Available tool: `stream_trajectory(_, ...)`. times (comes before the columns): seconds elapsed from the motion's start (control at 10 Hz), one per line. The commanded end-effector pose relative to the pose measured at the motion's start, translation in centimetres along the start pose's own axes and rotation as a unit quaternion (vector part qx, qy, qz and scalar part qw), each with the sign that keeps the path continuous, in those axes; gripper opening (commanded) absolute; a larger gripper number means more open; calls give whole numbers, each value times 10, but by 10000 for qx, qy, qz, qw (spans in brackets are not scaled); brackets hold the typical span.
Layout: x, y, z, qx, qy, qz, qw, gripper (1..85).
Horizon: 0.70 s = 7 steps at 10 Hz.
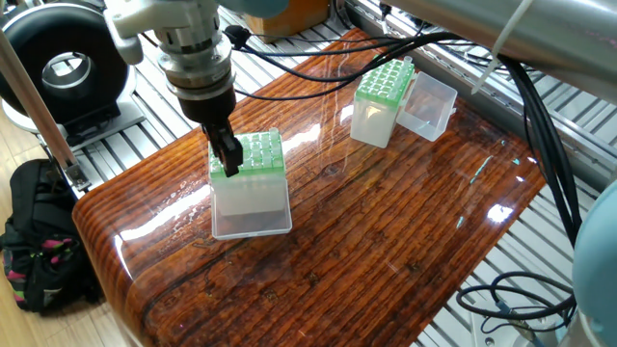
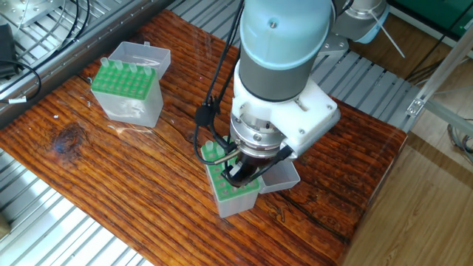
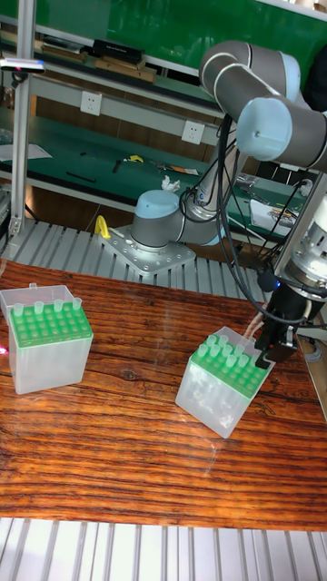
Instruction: Transfer all large pipette tips from one holder to another
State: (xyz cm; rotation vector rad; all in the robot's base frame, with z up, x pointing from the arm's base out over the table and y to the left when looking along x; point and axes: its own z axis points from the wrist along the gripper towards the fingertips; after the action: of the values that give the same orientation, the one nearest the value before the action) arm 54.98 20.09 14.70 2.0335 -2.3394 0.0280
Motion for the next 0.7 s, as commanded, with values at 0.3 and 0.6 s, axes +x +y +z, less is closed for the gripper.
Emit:
stream_trajectory(0.3, 4, 2, 7, -55, -18, -33, 10000, 433)
stream_trajectory(0.6, 3, 3, 7, -66, -39, -26, 10000, 430)
